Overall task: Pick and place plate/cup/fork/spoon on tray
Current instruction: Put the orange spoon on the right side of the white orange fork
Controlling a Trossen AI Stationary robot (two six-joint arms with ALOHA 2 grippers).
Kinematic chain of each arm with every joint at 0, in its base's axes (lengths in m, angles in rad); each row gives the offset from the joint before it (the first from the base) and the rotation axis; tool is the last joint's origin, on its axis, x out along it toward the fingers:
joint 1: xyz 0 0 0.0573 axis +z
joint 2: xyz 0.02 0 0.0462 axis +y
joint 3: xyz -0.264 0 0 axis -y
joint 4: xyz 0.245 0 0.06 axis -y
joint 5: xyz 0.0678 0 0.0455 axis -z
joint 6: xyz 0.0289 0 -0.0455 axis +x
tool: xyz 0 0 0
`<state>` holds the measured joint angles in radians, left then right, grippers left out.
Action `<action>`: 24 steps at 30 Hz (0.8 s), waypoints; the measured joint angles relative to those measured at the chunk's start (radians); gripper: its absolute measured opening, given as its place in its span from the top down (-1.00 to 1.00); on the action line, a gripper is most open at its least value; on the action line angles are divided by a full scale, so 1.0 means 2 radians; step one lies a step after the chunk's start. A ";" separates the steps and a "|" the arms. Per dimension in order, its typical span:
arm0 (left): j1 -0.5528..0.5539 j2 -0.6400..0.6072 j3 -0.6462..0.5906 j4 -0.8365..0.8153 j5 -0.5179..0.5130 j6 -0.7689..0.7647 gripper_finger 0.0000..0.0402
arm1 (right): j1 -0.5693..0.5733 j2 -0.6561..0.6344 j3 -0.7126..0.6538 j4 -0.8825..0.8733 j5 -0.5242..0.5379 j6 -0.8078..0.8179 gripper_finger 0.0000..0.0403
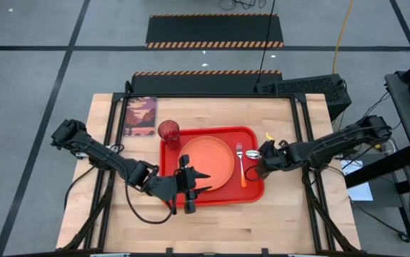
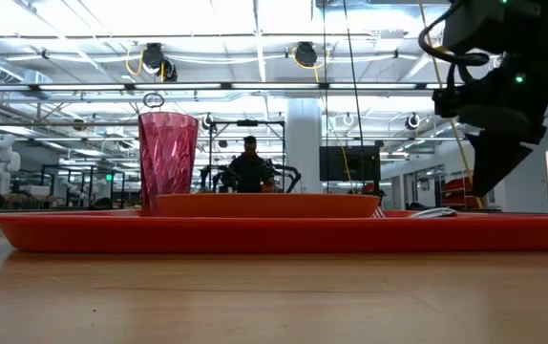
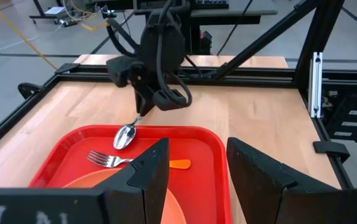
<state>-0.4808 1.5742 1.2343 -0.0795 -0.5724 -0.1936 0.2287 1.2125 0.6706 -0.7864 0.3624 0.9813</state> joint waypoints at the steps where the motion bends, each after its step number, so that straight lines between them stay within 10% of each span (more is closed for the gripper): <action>1: 0.000 0.000 0.000 0.000 0.000 0.000 0.19 | 0.000 0.000 -0.005 0.000 0.000 -0.015 0.71; 15: 0.005 0.000 0.000 0.000 0.000 0.003 0.19 | -0.001 -0.001 -0.093 0.068 0.003 -0.098 0.24; 24: 0.022 0.000 0.000 0.001 -0.001 0.004 0.19 | -0.006 -0.012 -0.104 0.086 0.000 -0.096 0.76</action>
<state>-0.4362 1.5742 1.2343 -0.0782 -0.5739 -0.1861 0.2161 1.1886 0.4622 -0.6152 0.3622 0.7894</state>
